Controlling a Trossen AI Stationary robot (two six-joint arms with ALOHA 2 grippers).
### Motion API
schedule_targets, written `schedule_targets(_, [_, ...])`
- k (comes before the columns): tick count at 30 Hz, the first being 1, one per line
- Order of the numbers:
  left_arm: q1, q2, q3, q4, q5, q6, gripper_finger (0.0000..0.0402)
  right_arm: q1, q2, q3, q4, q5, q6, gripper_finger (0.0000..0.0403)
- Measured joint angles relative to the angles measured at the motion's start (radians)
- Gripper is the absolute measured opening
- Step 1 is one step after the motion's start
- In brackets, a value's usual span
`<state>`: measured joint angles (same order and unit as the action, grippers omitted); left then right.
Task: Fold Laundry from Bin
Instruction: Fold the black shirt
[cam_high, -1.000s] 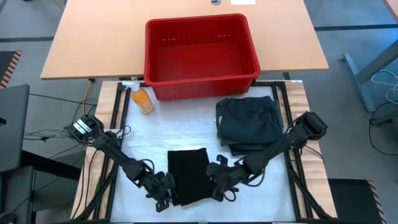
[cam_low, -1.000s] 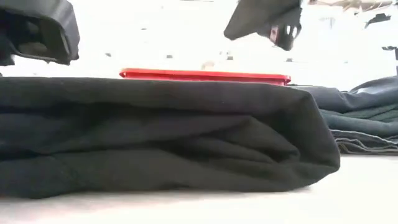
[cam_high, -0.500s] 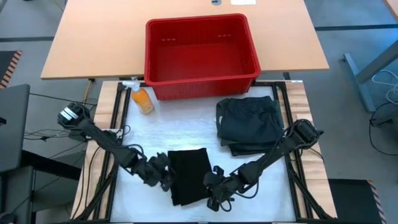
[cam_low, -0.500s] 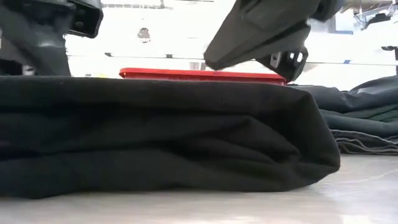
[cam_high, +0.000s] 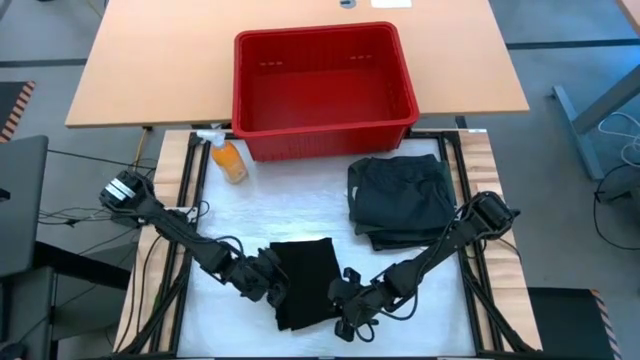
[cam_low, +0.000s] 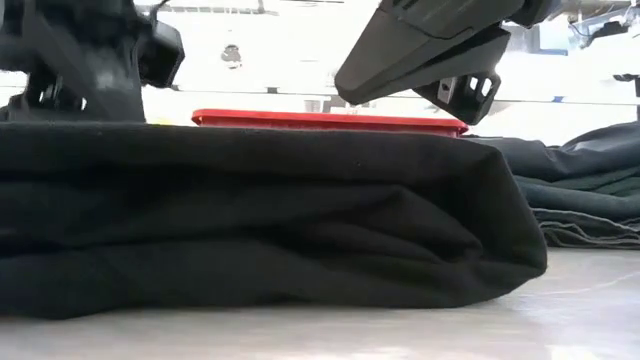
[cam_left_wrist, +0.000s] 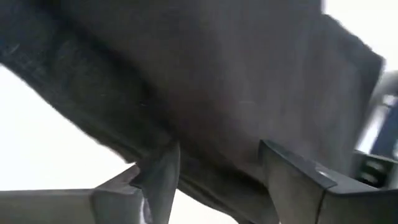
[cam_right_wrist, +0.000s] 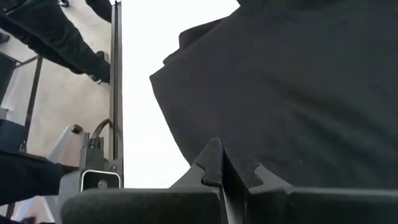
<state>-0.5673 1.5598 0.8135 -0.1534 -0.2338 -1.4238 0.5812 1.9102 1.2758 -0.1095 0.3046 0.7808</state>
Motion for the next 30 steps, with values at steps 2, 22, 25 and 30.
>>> schedule_targets(2, [0.005, 0.039, 0.000, 0.001, 0.001, -0.043, 0.0218, 0.000, 0.000, 0.000, 0.000, -0.009, -0.003, 0.0021])
schedule_targets(22, [0.011, 0.055, 0.000, 0.100, -0.068, 0.018, 0.0015, 0.000, 0.000, 0.000, -0.018, -0.019, -0.004, 0.0021])
schedule_targets(25, [0.011, 0.027, 0.011, 0.081, -0.067, 0.043, 0.0008, 0.000, -0.001, 0.000, -0.018, -0.030, -0.003, 0.0021])
schedule_targets(30, [0.026, -0.040, 0.049, -0.006, -0.022, 0.096, 0.0004, 0.000, -0.001, 0.000, -0.017, -0.050, -0.002, 0.0021])
